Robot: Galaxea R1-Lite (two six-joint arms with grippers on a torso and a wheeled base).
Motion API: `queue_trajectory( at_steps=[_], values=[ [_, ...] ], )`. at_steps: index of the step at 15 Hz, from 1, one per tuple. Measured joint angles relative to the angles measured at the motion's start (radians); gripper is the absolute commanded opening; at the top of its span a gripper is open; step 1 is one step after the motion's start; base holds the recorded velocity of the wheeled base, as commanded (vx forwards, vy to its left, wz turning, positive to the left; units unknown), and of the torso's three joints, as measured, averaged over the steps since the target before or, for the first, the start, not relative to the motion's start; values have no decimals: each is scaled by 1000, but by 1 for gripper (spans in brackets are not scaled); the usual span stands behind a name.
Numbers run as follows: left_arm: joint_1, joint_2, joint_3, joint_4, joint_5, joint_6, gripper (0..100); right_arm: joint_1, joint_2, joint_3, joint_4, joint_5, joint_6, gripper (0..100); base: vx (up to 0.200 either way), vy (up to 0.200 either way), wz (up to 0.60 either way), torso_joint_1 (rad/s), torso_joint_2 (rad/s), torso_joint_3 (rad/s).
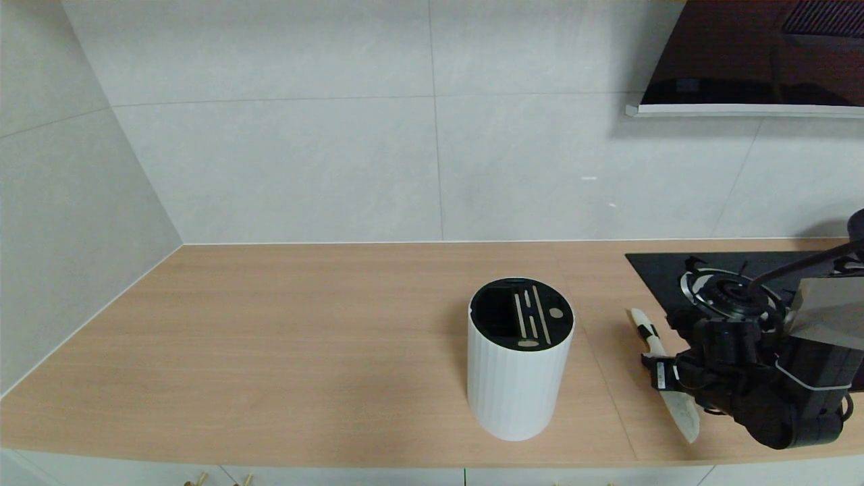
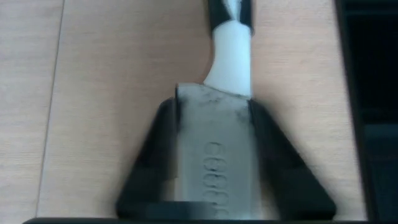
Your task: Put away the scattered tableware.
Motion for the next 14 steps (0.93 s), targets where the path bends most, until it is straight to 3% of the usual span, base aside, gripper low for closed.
queue_trajectory(
  at_steps=[4, 14],
  values=[
    [0, 0, 0, 0, 0, 0, 100, 1, 34, 2, -76, -37, -21, 0, 0, 0, 0, 0, 0, 0],
    [0, 0, 0, 0, 0, 1, 100, 3, -65, 52, -78, -36, -15, 0, 0, 0, 0, 0, 0, 0]
  ],
)
